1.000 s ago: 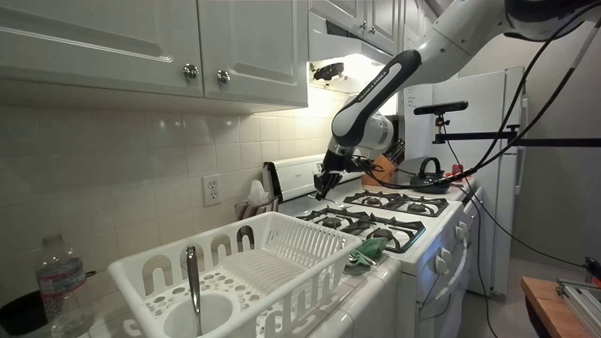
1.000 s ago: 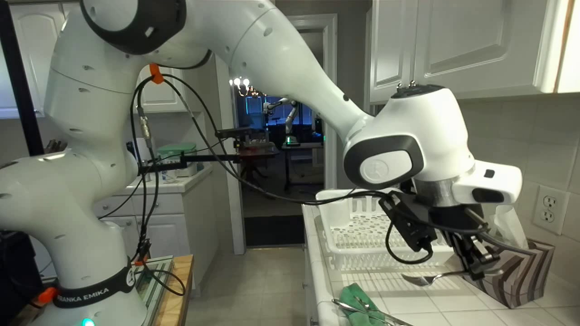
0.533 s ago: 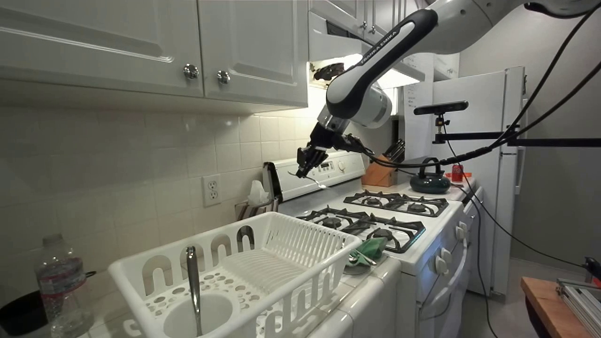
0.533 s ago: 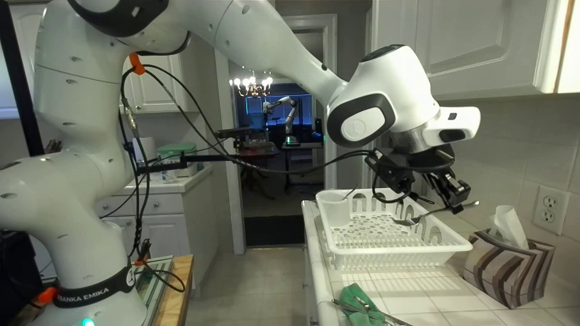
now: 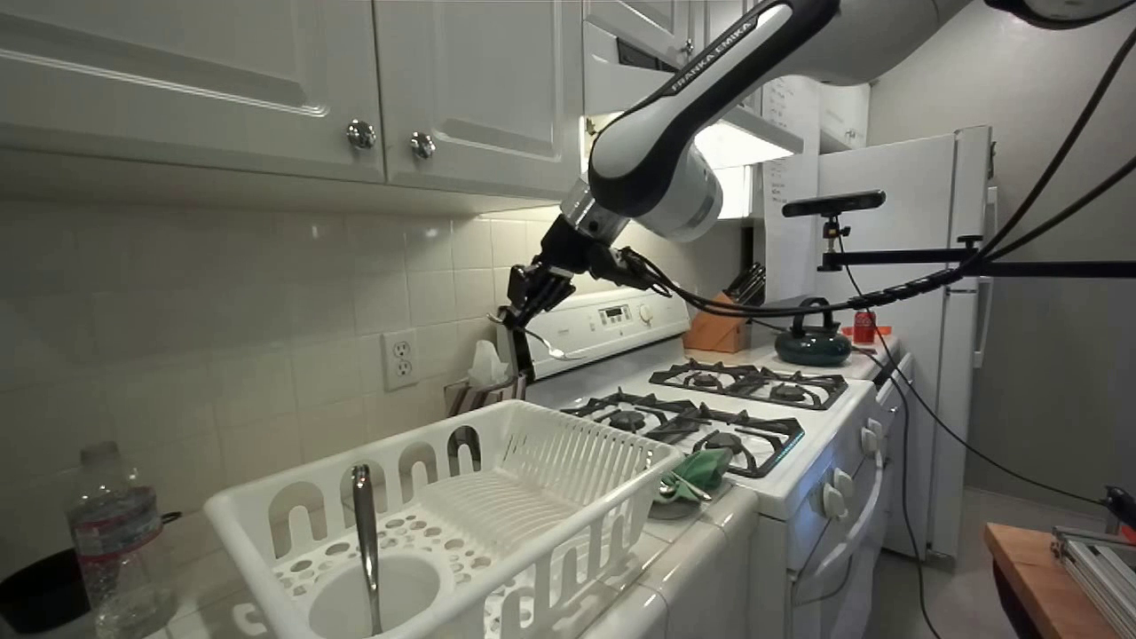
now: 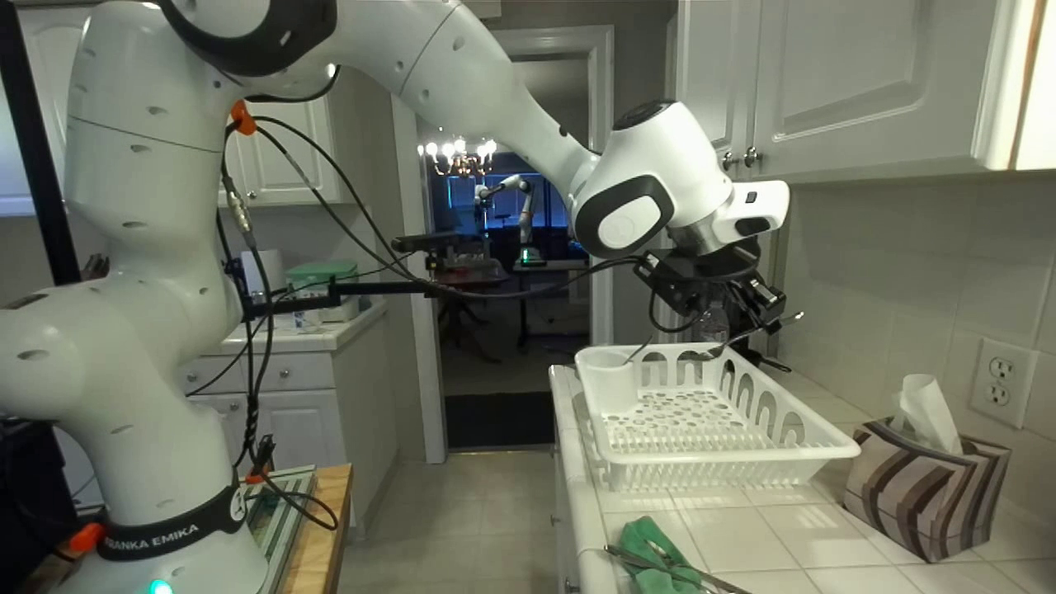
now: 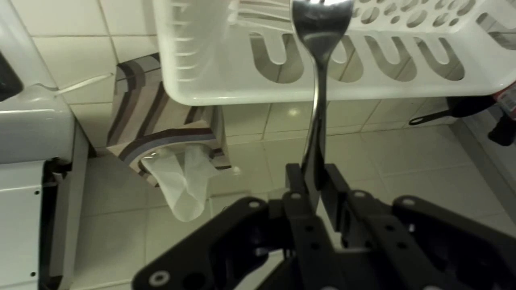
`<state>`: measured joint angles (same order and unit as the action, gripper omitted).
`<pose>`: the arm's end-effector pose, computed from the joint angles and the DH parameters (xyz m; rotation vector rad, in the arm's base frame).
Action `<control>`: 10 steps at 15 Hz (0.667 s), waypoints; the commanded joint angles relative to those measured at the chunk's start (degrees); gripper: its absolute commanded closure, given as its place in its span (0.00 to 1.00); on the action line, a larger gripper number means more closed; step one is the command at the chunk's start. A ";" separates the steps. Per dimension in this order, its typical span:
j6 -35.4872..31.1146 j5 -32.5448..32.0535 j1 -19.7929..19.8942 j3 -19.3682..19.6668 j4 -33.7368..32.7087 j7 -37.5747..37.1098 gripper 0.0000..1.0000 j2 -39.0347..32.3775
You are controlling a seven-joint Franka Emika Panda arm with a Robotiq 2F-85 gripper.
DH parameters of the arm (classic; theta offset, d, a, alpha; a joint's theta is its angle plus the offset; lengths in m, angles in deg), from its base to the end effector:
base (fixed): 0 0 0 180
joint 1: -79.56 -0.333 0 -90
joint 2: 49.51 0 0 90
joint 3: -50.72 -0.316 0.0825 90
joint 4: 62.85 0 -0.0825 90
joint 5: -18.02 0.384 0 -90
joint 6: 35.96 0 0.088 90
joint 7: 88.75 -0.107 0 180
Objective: Place one silver fork on the dishrack.
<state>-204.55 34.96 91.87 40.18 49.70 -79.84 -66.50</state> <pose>0.6521 -0.0480 0.4024 -2.8169 0.2427 -1.0165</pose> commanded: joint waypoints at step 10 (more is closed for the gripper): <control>0.00 0.00 -0.68 -0.65 0.19 -0.64 0.84 -0.09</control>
<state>-204.55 34.96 91.19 39.53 49.90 -80.48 -66.59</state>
